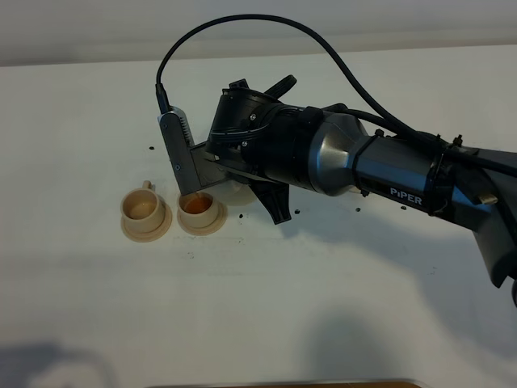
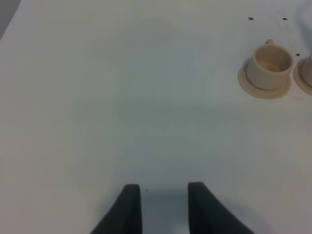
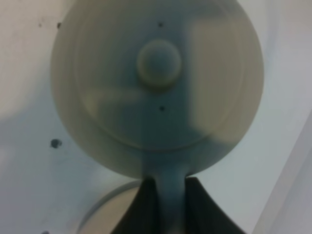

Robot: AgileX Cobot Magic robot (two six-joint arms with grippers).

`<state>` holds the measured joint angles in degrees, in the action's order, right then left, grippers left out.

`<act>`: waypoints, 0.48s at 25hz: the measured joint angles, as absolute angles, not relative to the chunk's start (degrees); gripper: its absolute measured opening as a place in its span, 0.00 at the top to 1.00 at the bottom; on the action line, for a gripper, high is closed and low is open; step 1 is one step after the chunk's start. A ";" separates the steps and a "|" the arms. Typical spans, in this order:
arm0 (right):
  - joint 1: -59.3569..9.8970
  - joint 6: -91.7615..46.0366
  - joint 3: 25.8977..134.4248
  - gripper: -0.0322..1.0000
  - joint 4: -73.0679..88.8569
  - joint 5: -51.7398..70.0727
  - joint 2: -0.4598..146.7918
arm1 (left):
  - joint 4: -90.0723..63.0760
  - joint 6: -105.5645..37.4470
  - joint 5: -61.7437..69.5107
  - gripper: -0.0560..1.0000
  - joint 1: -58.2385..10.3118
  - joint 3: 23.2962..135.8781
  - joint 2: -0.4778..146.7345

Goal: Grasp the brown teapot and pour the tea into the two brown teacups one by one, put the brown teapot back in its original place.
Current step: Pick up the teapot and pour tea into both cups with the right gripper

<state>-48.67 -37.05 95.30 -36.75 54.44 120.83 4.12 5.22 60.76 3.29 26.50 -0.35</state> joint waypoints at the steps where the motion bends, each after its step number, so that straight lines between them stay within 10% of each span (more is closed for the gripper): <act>1: -48.67 -37.11 95.30 0.89 -36.88 54.25 120.83 | 4.12 5.22 60.76 0.66 3.29 26.50 -0.35; 12: -48.67 -39.01 95.30 0.89 -37.40 53.26 120.83 | 4.12 5.22 60.76 0.66 3.29 26.50 -0.35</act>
